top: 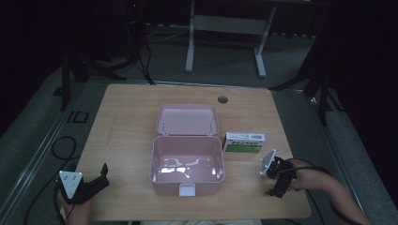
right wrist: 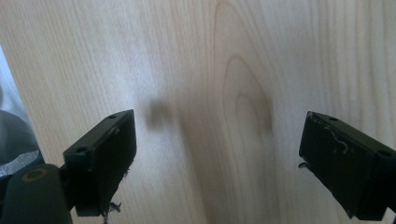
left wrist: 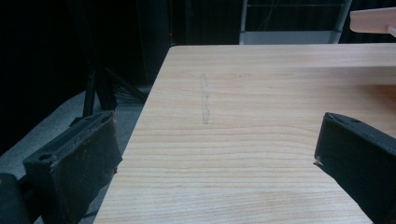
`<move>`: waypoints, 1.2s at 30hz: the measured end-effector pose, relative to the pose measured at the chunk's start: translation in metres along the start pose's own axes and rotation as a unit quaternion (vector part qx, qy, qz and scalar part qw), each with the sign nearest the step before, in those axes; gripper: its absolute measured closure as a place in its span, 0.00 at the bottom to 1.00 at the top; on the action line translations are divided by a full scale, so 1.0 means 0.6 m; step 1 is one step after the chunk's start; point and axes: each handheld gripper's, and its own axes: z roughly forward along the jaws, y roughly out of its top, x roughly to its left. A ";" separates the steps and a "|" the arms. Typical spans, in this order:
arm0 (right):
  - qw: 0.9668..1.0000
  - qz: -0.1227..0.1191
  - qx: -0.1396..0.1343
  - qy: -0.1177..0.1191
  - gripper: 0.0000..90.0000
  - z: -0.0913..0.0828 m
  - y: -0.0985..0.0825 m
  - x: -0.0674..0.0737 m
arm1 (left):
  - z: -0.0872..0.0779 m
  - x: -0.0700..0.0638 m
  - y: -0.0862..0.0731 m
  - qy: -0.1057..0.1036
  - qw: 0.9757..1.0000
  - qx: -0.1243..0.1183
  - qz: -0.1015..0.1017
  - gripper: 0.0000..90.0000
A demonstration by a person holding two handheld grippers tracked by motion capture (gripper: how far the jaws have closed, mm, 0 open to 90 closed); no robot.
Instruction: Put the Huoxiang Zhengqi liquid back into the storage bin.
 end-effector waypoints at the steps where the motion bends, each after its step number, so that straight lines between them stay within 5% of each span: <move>1: 1.000 -0.003 0.000 -0.002 0.12 -0.001 0.002 0.000 | 0.000 0.000 0.000 -0.001 1.000 -0.001 -0.001 0.00; 12: 1.000 -0.011 0.002 -0.001 0.15 -0.018 0.042 -0.015 | 0.000 -0.001 0.000 -0.001 1.000 0.000 0.001 0.00; 26: 0.998 -0.054 0.022 -0.004 0.15 -0.055 0.092 -0.036 | 0.000 0.000 0.000 -0.002 1.000 -0.002 -0.001 0.00; 36: 0.999 -0.041 0.006 -0.027 0.15 -0.101 0.112 -0.078 | -0.001 0.001 0.000 -0.003 1.000 -0.002 -0.001 0.00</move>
